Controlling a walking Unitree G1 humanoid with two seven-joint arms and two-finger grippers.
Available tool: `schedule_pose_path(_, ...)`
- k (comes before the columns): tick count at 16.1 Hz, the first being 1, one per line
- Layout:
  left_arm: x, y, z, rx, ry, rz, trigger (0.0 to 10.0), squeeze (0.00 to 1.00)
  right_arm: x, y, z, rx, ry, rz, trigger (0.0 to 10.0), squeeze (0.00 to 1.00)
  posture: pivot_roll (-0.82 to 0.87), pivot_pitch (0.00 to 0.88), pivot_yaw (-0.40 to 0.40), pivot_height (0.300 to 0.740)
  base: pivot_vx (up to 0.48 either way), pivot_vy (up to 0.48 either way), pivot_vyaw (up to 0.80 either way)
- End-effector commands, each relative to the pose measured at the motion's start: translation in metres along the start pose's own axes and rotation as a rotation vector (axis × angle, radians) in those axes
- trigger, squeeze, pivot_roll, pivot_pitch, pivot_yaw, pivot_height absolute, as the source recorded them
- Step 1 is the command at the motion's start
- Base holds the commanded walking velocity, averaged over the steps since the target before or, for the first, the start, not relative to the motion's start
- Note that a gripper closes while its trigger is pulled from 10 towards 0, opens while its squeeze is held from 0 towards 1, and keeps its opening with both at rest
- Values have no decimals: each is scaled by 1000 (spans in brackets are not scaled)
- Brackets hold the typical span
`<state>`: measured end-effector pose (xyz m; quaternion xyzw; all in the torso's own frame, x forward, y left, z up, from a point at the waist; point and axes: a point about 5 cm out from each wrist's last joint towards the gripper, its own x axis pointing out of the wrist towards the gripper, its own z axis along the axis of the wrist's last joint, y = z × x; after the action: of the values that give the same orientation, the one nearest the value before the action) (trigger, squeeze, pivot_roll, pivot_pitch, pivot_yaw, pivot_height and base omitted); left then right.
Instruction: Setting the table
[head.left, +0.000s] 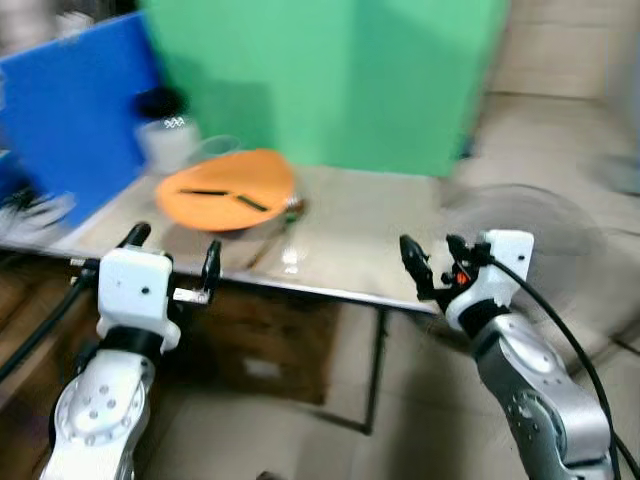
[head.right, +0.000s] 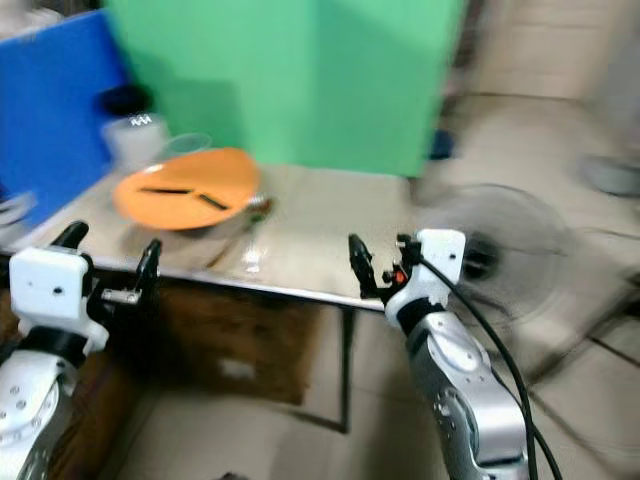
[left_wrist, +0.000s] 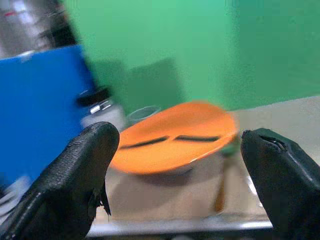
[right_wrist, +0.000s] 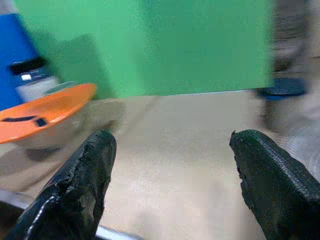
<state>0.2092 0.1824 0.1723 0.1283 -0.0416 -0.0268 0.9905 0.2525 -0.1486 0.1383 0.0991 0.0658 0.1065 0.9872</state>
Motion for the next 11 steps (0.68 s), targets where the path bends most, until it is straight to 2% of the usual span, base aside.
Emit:
schedule_pose_path(1,1,0,1,-5,-1,-13,10000,0,1,-1,7,1,-19,-1,10000,0,-8,0,67,740,0,405,-800)
schedule_pose_path(11,1,1,1,-27,11,-20,10000,0,5,4,6,28,10,2,10000,0,5,0,58,740,0,425,-800)
